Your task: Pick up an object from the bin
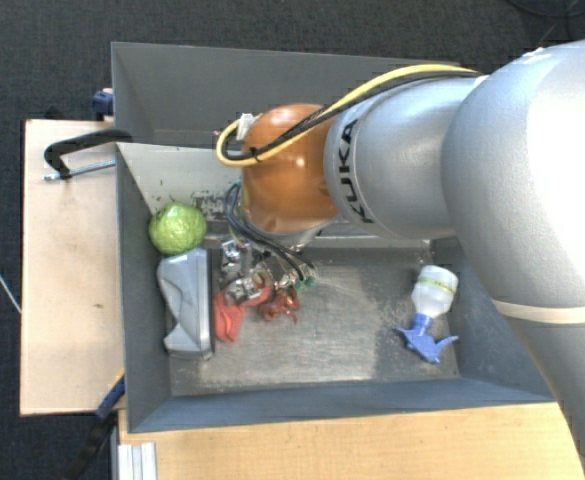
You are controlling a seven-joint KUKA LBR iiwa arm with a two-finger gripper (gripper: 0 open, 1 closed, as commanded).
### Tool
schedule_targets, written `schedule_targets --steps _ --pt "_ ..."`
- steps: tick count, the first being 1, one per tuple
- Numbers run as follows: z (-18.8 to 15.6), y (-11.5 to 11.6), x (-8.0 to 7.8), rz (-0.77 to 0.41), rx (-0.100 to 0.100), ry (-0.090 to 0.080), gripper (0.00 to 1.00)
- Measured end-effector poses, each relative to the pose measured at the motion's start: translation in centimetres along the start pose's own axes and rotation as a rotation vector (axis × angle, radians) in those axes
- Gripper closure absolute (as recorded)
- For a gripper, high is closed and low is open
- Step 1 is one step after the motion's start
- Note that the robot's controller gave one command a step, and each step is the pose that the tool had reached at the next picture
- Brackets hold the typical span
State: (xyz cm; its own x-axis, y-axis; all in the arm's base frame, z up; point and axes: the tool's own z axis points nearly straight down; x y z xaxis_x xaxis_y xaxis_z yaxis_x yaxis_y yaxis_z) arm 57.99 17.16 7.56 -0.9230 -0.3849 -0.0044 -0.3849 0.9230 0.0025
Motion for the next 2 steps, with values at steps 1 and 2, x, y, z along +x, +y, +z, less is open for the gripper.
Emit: schedule_targets --steps 1,2 --pt "0.14 -0.08 -0.06 0.001 0.001 -0.007 0.00" --pt "0.14 -0.09 -0.06 0.001 0.001 -0.007 0.00"
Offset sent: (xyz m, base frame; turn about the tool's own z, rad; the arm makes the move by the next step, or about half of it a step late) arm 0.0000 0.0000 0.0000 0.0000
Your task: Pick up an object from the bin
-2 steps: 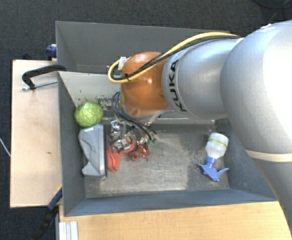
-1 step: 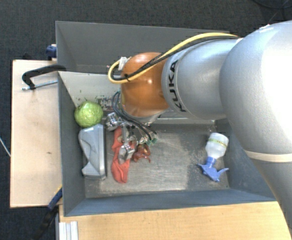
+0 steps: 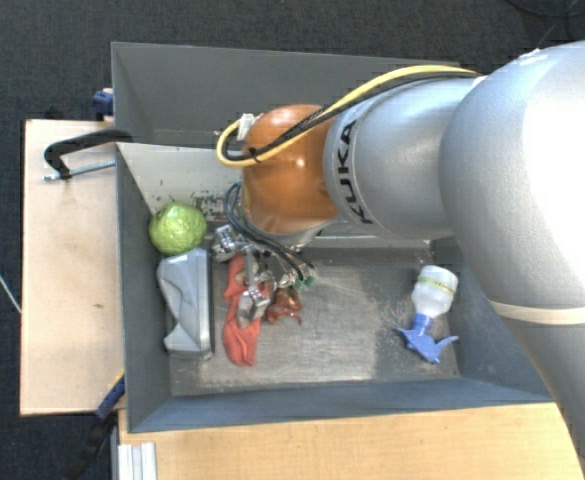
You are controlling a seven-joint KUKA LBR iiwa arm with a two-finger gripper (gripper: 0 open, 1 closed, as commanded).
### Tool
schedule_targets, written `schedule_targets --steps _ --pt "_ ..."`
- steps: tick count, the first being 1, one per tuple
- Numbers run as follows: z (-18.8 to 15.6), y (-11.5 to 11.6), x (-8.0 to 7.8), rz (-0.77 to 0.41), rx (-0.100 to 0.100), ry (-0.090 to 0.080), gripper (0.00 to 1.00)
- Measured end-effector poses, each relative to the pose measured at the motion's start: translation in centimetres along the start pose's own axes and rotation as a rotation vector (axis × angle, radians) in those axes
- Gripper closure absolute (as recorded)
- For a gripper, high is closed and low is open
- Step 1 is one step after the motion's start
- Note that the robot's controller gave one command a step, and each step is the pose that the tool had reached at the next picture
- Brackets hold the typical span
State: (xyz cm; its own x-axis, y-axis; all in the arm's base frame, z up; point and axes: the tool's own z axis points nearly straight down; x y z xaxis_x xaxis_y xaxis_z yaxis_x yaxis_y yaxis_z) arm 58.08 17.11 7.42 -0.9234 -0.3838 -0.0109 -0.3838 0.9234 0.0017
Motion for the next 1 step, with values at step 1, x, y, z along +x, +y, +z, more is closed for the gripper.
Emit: schedule_targets --steps 1 --pt "0.00 0.00 0.01 -0.002 0.000 0.000 0.00"
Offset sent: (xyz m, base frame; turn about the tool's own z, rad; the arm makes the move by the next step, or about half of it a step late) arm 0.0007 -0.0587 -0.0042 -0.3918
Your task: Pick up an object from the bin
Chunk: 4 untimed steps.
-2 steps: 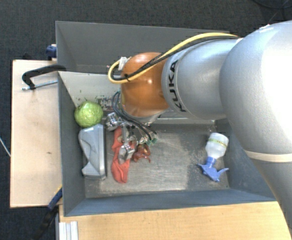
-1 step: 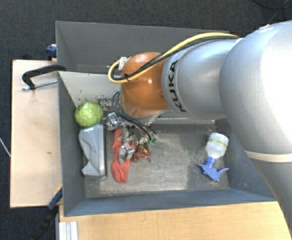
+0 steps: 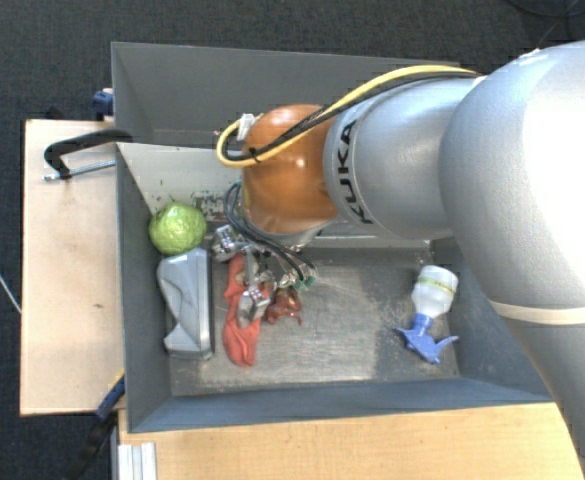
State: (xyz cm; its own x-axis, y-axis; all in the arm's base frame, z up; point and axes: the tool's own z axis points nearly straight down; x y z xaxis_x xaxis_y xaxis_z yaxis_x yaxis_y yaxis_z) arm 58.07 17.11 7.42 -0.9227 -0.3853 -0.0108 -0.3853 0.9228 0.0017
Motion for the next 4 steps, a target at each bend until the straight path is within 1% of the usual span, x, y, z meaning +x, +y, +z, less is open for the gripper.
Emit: schedule_targets --steps 1,2,3,4 --pt "0.0 -1.9 0.8 -0.213 -0.003 0.004 0.00" --pt "-0.3 -4.7 1.6 -0.243 0.000 0.007 1.00" --pt "-0.3 -4.7 1.6 -0.243 -0.001 0.007 1.00" --pt "-3.5 -4.1 1.6 -0.246 -0.001 0.008 1.00"
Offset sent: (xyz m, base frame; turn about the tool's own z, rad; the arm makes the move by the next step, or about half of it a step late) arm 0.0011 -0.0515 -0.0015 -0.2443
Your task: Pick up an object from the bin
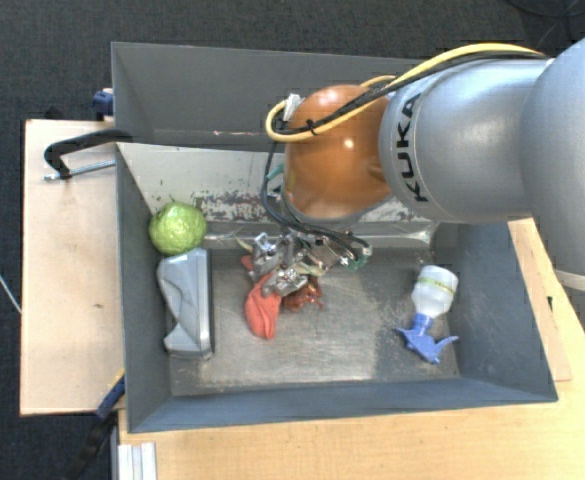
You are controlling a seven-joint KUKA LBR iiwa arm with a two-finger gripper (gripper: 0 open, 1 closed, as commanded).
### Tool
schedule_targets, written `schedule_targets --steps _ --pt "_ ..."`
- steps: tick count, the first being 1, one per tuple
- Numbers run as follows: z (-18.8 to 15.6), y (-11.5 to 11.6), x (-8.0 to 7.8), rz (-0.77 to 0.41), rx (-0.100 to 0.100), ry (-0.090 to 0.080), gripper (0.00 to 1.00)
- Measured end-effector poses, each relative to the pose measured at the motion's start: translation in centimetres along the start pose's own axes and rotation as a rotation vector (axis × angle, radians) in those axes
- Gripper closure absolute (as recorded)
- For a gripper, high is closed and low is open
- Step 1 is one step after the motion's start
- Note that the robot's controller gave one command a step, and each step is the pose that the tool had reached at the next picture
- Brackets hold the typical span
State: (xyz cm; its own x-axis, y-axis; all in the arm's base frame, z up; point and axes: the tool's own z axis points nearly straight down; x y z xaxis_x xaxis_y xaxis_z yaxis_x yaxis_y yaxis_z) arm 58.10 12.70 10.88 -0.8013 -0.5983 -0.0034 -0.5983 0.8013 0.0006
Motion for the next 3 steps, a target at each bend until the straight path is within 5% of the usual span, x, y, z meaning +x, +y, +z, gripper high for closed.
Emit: schedule_targets --steps 1,2,3 --pt "-1.7 -0.5 -1.2 -0.036 0.003 -0.006 1.00" --pt "-4.4 0.1 -0.2 -0.030 0.000 0.001 1.00" --pt "-10.3 -0.3 -2.4 -0.073 0.000 -0.002 1.00"
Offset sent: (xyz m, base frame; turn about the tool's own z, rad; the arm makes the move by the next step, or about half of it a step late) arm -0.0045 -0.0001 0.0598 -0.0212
